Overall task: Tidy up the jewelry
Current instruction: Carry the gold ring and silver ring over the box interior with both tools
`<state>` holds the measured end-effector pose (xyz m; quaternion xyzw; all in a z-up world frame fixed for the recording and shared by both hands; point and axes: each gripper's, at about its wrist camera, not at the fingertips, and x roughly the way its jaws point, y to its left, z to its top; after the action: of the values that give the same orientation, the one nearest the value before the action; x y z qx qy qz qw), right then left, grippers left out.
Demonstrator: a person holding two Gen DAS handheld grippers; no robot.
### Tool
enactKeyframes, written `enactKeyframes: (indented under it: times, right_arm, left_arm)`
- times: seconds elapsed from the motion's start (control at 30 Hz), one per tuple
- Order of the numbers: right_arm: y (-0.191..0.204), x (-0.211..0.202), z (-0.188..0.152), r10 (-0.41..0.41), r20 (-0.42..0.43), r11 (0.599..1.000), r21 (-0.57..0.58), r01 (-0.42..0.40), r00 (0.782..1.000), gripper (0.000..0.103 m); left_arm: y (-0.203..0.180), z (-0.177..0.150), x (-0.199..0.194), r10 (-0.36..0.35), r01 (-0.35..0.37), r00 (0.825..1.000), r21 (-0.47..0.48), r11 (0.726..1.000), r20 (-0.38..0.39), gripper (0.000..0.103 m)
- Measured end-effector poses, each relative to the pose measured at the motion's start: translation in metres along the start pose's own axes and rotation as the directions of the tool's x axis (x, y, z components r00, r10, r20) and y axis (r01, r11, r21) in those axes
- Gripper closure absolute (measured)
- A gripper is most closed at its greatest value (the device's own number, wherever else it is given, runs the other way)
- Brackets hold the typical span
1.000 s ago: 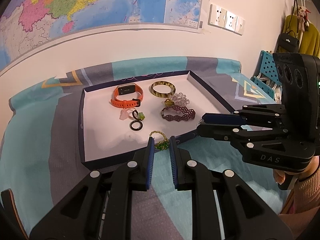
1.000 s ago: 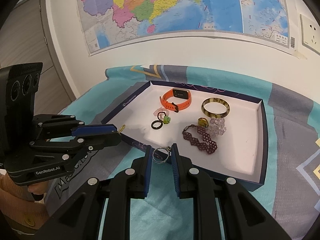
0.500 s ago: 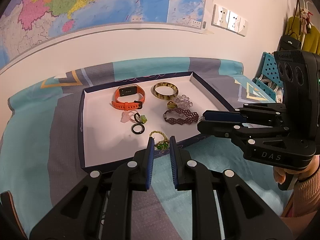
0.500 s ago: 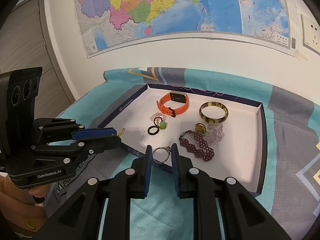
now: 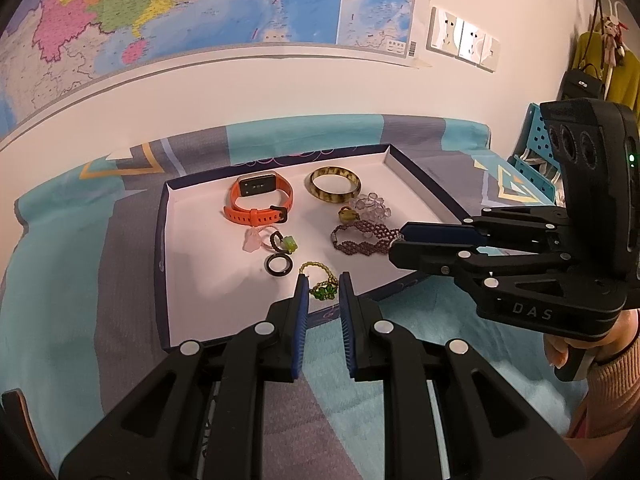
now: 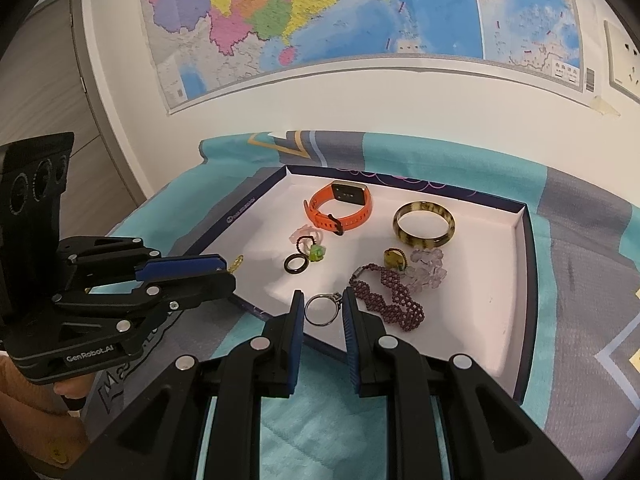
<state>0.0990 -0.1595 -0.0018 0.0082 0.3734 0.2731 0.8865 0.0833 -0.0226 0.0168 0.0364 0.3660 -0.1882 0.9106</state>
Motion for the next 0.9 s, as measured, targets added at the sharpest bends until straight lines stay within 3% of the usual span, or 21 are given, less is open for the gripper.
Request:
enactKeyframes:
  times: [0.9]
  right_arm:
    - [-0.006,0.013,0.005,-0.012,-0.018,1.000,0.003,0.012,1.000,0.086]
  left_arm:
    - [0.002,0.007,0.012,0.011,-0.011,1.000,0.000,1.000,-0.009,0.087]
